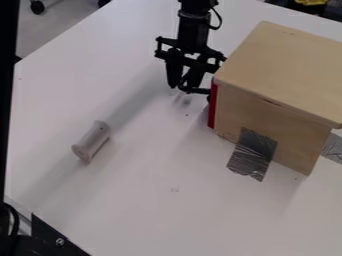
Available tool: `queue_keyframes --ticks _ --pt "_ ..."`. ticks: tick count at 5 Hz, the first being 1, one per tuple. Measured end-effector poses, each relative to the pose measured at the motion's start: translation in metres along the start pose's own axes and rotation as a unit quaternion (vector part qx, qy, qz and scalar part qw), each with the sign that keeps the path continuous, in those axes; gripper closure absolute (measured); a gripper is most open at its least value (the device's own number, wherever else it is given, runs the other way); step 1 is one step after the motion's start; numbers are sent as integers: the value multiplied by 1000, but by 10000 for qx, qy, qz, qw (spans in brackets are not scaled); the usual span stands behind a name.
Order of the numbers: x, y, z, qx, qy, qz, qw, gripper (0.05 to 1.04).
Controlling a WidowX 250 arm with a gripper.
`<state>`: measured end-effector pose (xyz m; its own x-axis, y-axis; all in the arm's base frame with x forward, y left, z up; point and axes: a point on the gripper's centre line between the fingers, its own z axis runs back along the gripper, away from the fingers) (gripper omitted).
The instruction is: Open the drawer
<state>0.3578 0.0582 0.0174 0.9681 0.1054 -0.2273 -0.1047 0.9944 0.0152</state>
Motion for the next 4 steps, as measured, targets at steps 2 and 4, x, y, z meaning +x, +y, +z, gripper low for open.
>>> queue_keyframes --ticks 2,4 --pt "0 14 -2 -40 72 123 9999 948" --pt "0 42 -5 -91 102 364 9992 954"
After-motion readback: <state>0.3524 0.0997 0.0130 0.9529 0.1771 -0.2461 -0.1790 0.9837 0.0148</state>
